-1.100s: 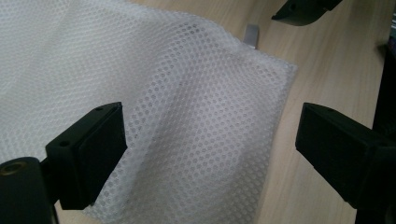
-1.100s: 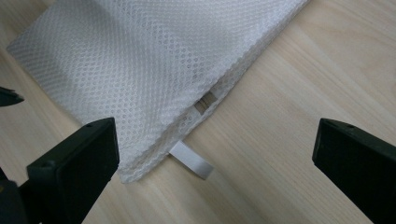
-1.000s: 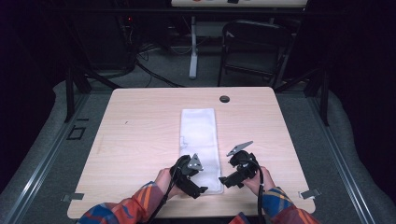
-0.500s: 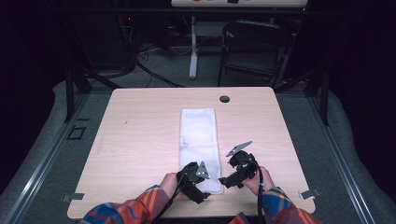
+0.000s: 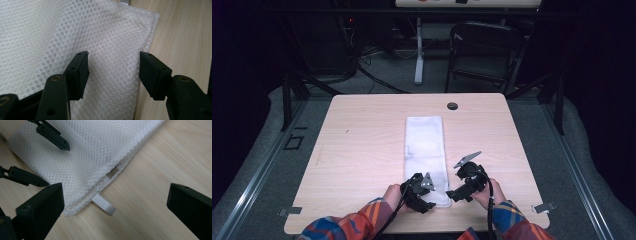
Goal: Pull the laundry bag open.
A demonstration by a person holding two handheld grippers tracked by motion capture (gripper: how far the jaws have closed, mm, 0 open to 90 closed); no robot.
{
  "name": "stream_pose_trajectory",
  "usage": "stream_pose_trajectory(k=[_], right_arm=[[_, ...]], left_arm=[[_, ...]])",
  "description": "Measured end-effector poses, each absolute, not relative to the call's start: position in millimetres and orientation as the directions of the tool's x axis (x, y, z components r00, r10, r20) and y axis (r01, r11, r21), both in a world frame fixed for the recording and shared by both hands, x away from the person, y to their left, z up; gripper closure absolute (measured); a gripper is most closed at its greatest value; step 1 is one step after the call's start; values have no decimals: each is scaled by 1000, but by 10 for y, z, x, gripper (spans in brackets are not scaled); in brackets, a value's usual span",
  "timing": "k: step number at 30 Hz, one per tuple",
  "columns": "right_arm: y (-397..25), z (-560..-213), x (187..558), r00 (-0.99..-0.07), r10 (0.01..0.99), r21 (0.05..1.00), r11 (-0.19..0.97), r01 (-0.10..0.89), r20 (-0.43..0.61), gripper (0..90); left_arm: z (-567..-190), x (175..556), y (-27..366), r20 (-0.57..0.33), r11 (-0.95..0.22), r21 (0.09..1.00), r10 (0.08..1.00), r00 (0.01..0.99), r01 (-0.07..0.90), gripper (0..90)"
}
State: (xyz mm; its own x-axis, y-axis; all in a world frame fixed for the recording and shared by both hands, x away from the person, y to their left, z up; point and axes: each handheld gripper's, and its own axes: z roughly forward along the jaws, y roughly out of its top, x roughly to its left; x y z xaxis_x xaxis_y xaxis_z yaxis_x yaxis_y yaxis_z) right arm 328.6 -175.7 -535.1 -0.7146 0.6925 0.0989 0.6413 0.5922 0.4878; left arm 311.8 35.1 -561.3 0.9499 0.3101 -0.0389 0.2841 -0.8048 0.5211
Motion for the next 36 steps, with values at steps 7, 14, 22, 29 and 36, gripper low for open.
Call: stream_pose_trajectory(k=[7,14,22,29,36], right_arm=[[-1752,-5357,3286,-716,689,487,591,643,108,6],[-1752,-5356,3286,-719,687,484,597,639,102,7],[-1748,-5359,3283,-719,688,487,595,640,104,6],[-1730,-5371,3283,-723,683,478,605,637,100,6],[-1705,-5366,3263,-722,687,484,606,632,83,294]], left_arm=[[-5594,3182,382,-90,-797,522,304,948,305,440],[-5584,3218,400,-120,-790,522,305,945,321,435],[-5585,3249,420,-138,-780,529,310,941,335,493],[-5584,3244,408,-114,-791,516,315,942,327,622],[-5580,3250,428,-107,-783,519,338,935,343,803]])
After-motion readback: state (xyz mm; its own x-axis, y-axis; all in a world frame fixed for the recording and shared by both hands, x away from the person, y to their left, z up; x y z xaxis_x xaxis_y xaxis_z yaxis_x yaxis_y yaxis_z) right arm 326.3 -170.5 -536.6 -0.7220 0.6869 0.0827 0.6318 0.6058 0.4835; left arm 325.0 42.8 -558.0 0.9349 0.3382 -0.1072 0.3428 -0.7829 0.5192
